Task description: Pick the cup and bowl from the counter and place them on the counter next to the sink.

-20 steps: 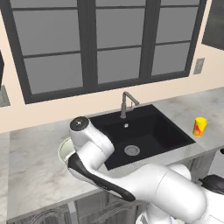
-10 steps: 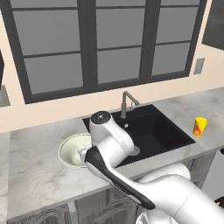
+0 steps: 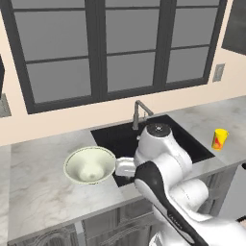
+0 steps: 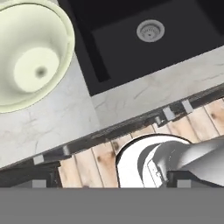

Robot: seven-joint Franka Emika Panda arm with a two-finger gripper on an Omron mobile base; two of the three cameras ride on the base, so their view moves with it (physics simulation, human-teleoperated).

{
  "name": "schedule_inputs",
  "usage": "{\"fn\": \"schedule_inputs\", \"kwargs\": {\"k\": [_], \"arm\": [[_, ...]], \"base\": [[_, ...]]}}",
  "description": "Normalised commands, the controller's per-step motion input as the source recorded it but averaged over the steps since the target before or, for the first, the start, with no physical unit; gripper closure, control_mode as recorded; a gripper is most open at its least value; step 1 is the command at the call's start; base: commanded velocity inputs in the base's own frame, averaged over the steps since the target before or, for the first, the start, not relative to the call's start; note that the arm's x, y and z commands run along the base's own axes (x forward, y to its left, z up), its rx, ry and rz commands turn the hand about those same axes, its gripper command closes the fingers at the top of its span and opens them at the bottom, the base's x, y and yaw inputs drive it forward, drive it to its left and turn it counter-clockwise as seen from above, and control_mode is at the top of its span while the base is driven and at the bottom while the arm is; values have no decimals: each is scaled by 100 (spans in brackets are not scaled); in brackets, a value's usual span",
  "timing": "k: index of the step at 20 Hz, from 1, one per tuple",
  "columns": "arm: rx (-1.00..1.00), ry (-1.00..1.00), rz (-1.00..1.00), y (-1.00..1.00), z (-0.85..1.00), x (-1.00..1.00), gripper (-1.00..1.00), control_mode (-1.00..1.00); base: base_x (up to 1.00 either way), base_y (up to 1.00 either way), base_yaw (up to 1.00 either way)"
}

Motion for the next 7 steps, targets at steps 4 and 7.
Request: {"fn": "schedule_inputs", "kwargs": {"k": [4,7], "arm": [[11,0,-9,-61,27,-46,-100,-100],[5,-3,-2,-48,29,-49,-100,-100]], "base": [[0,0,0],[0,0,0]]}}
